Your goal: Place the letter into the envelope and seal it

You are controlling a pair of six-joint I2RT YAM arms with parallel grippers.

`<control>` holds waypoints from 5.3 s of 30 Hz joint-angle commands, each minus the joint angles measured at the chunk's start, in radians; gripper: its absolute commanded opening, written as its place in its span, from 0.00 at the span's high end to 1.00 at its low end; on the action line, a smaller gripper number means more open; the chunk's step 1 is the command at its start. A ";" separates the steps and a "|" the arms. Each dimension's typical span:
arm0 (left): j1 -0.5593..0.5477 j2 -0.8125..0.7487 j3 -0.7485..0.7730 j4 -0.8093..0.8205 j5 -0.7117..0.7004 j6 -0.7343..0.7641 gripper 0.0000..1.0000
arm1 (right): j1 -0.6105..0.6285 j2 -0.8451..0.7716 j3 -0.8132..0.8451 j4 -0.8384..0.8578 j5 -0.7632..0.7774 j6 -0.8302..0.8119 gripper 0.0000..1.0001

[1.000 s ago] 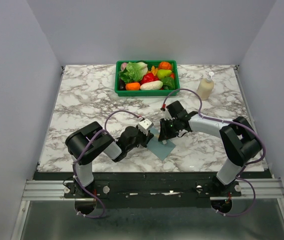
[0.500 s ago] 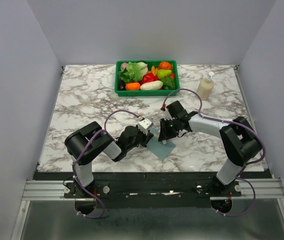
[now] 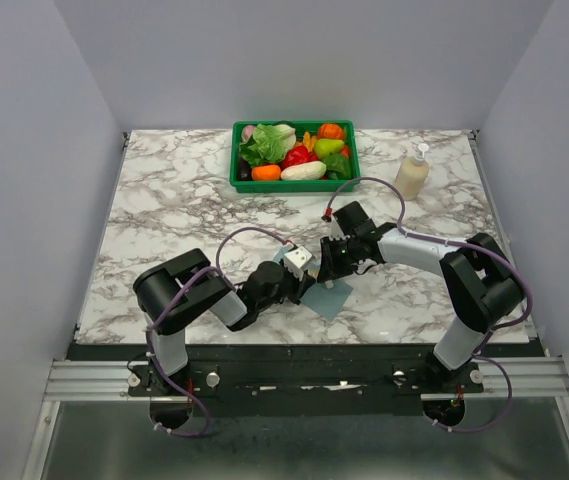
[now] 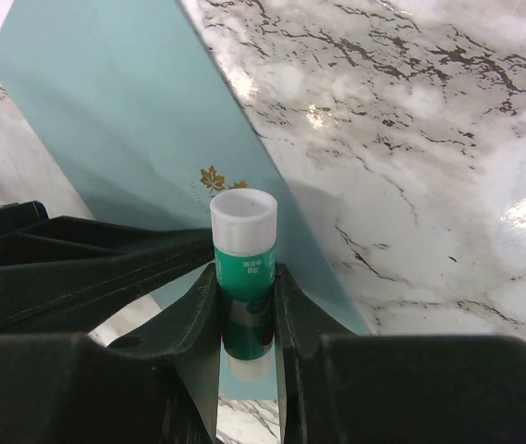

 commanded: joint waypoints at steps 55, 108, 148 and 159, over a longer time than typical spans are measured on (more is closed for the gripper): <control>0.068 -1.027 0.231 -0.526 0.388 -0.591 0.20 | 0.005 -0.943 -0.225 0.513 -0.734 0.151 0.99; -0.131 -0.752 0.583 -0.986 0.123 -0.307 1.00 | 0.006 -0.931 -0.122 0.224 -0.288 0.012 0.99; -0.291 -0.964 0.427 -0.680 0.142 -0.215 0.22 | 0.014 -1.008 -0.031 0.251 -0.674 0.079 0.99; -0.291 -0.846 0.487 -0.632 0.241 -0.240 0.38 | 0.013 -1.054 -0.008 0.165 -0.697 0.061 0.99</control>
